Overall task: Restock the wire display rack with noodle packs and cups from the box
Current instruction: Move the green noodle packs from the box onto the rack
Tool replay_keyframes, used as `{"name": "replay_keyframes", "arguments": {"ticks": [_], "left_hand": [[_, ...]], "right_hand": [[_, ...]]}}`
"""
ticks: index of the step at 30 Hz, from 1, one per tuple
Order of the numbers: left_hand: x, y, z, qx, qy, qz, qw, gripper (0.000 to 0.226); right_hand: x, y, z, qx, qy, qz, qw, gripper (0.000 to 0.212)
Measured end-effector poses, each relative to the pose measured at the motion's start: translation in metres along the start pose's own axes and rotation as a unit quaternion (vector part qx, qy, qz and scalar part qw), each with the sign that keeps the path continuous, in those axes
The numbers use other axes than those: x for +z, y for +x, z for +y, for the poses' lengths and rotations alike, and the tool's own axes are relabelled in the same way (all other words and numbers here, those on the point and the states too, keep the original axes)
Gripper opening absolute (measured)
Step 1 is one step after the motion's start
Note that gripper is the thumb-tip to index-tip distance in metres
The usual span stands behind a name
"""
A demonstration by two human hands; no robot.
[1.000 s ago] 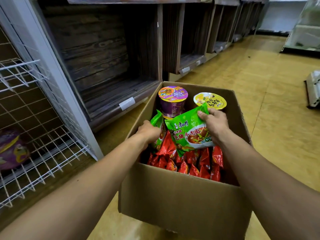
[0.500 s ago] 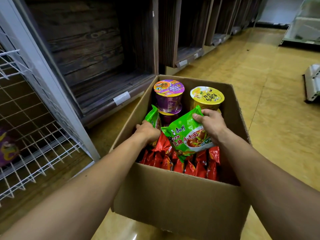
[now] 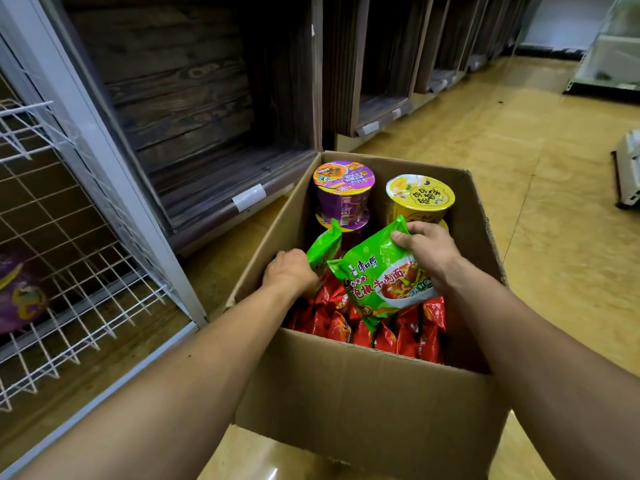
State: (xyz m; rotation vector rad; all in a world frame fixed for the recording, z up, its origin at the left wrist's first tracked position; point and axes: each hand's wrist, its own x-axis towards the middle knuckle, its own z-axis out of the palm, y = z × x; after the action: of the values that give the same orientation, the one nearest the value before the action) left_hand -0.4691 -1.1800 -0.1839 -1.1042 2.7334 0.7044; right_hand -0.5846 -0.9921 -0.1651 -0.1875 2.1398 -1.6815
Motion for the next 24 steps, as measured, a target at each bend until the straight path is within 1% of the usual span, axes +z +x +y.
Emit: {"name": "replay_keyframes", "arguments": {"ticks": [2,4,6,10,13,16,20,22,23,24], "left_hand": [[-0.002,-0.001,0.0,0.004,0.014,0.018,1.0,0.034],[-0.005,-0.003,0.0,0.006,0.016,0.036,0.999,0.032],[-0.006,-0.005,0.001,0.01,0.013,0.06,0.998,0.03],[-0.012,-0.005,0.002,0.031,-0.003,0.109,0.994,0.025],[-0.019,-0.004,0.005,0.069,-0.032,0.13,0.989,0.028],[-0.025,-0.006,0.006,0.109,-0.078,0.142,0.981,0.028],[-0.032,-0.004,0.006,0.137,-0.118,0.144,0.973,0.028],[-0.035,0.0,0.005,0.141,-0.137,0.136,0.971,0.027],[-0.036,0.001,0.004,0.145,-0.149,0.132,0.969,0.027],[-0.037,0.002,0.004,0.15,-0.164,0.125,0.967,0.025]], "right_hand": [[-0.003,-0.002,0.0,-0.004,-0.003,-0.006,1.0,0.013],[-0.006,-0.005,-0.002,-0.01,-0.005,-0.006,1.0,0.008],[-0.01,-0.005,-0.002,-0.022,-0.004,-0.008,1.0,0.008],[-0.013,-0.006,-0.004,-0.021,0.021,-0.024,0.999,0.01],[-0.012,-0.008,-0.008,-0.014,0.043,-0.043,0.998,0.01],[-0.007,-0.008,-0.012,-0.006,0.065,-0.067,0.996,0.014],[0.002,-0.009,-0.023,-0.015,0.105,-0.056,0.993,0.016],[0.006,-0.01,-0.03,-0.017,0.131,-0.045,0.99,0.003],[0.008,-0.01,-0.031,-0.02,0.139,-0.044,0.989,0.007],[0.009,-0.01,-0.033,-0.027,0.145,-0.051,0.988,0.006]]}}
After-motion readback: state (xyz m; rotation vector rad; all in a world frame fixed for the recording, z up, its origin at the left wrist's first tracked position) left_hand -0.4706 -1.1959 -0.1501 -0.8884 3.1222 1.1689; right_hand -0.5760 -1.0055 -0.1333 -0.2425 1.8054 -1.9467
